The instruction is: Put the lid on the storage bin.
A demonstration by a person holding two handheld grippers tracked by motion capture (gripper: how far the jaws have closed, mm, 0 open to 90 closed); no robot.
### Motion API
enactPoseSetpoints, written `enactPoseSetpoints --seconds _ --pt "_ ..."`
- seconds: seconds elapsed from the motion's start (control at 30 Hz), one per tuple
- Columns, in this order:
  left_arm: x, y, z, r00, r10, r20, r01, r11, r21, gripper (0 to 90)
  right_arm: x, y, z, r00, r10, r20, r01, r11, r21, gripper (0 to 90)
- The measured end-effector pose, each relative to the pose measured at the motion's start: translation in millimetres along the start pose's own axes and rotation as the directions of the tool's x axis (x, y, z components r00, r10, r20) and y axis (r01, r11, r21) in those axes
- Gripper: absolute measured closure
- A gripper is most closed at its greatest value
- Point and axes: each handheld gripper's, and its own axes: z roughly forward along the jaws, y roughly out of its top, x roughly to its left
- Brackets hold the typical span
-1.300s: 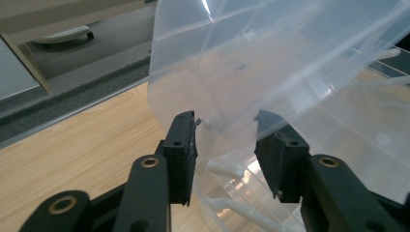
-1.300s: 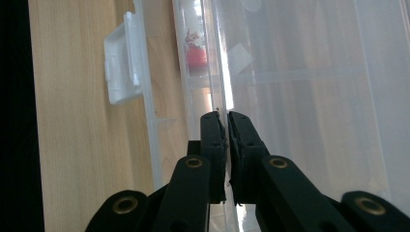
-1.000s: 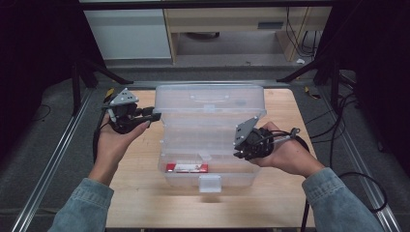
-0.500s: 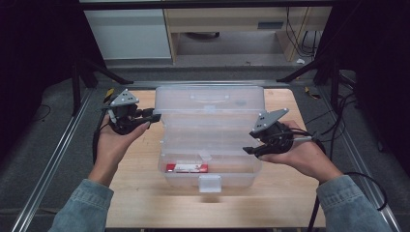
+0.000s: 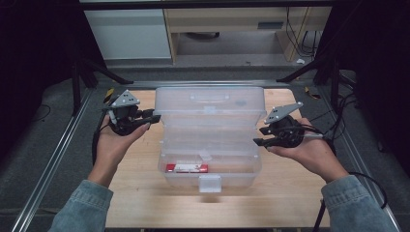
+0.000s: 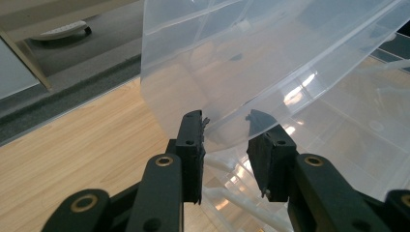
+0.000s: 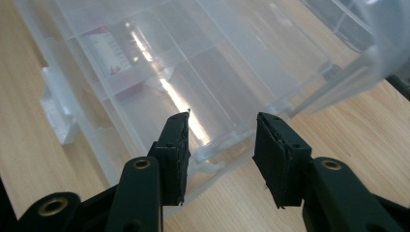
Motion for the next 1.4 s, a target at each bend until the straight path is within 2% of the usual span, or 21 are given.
enactPoseSetpoints --seconds 0.1,0.27,0.3,0.5,0.77,0.87,1.0,1.23,1.4 --pt "-1.9 -0.9 -0.5 1.0 0.009 -0.002 -0.009 1.0 0.005 66.4 -6.6 -1.2 -2.7 0.9986 0.038 0.037 -0.038 0.999 -0.01 56.4" --pt "-4.0 -3.6 -1.7 0.9999 0.016 -0.002 -0.016 0.9999 0.007 66.1 -12.1 -2.5 -5.4 0.9956 0.071 0.06 -0.07 0.997 -0.018 55.5" --pt "-4.5 -5.8 -2.0 0.9999 0.01 0.002 -0.01 0.9999 0.003 65.9 -13.4 -2.7 -6.4 0.9941 0.082 0.07 -0.08 0.996 -0.025 52.2" --pt "-8.8 -13.5 -4.2 0.9998 0.015 0.009 -0.015 0.9998 0.01 64.7 -16.1 -0.1 -9.5 0.9895 0.108 0.095 -0.103 0.993 -0.065 51.4" --pt "-13.2 -24.7 -6.5 0.9997 0.009 0.024 -0.009 0.9998 0.02 62.9 -12.2 3.9 -10.9 0.9896 0.103 0.1 -0.095 0.992 -0.086 51.8" --pt "-15.3 -29.3 -7.9 0.9995 0.006 0.032 -0.006 0.9998 0.017 62.8 -9.2 3.9 -10.9 0.9904 0.091 0.105 -0.083 0.994 -0.078 52.0" --pt "-17.4 -36.8 -9.6 0.9991 -0.004 0.041 0.004 0.9999 0.01 62.6 -3.4 -0.1 -9.8 0.9909 0.081 0.107 -0.074 0.995 -0.071 52.5" --pt "-21.0 -45.7 -10.8 0.9985 -0.002 0.054 0.0 0.9996 0.028 62.9 6.2 -9.8 -9.7 0.9916 0.076 0.104 -0.07 0.995 -0.068 53.6" --pt "-21.3 -53.6 -11.2 0.9967 -0.016 0.079 0.014 0.9995 0.027 63.5 11.8 -15.2 -9.3 0.9922 0.071 0.102 -0.065 0.996 -0.066 53.6"
